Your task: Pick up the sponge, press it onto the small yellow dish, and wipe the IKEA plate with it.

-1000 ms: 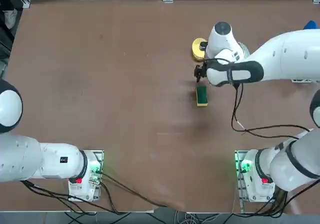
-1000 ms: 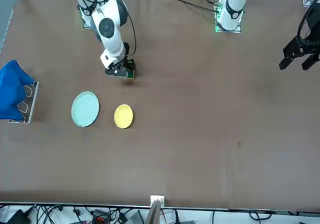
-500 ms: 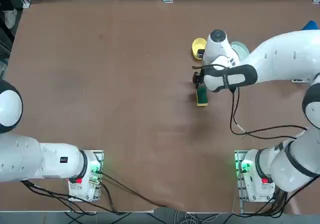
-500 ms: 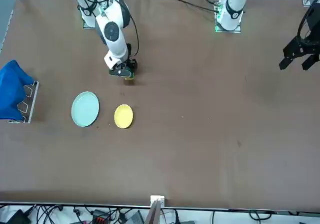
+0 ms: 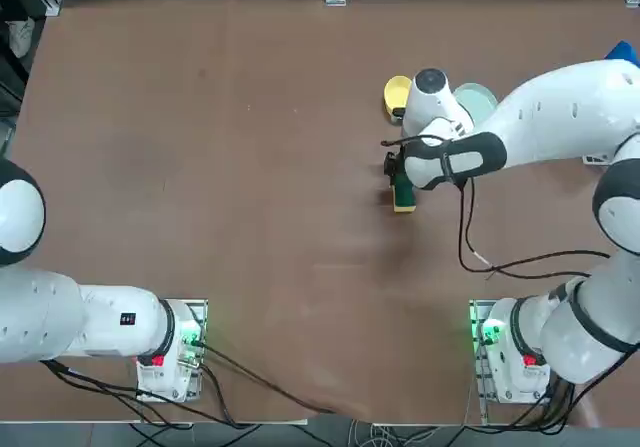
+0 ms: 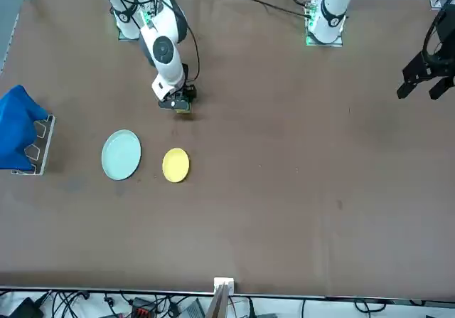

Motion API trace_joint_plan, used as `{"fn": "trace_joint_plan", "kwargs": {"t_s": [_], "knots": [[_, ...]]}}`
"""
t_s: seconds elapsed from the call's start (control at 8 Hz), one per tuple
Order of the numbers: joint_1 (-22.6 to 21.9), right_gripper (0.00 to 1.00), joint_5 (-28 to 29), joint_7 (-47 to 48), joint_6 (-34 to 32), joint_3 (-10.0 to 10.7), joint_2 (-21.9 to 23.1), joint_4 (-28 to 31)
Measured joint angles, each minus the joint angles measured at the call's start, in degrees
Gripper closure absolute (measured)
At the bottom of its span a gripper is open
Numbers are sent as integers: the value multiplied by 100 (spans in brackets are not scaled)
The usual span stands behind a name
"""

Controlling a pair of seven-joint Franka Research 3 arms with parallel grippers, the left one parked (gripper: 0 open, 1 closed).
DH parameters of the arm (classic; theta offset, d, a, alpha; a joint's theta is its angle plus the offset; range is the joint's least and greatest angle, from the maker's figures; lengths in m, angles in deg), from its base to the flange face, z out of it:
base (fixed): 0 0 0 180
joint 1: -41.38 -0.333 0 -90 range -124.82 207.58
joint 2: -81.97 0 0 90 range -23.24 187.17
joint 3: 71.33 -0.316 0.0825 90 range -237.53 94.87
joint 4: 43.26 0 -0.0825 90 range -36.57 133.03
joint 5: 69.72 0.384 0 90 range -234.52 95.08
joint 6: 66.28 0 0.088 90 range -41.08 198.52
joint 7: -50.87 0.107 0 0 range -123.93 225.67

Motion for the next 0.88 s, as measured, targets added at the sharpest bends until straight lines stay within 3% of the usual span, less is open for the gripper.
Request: {"fn": "trace_joint_plan", "kwargs": {"t_s": [0.88], "knots": [[-85,0,0,0,187,13,-236,41]]}}
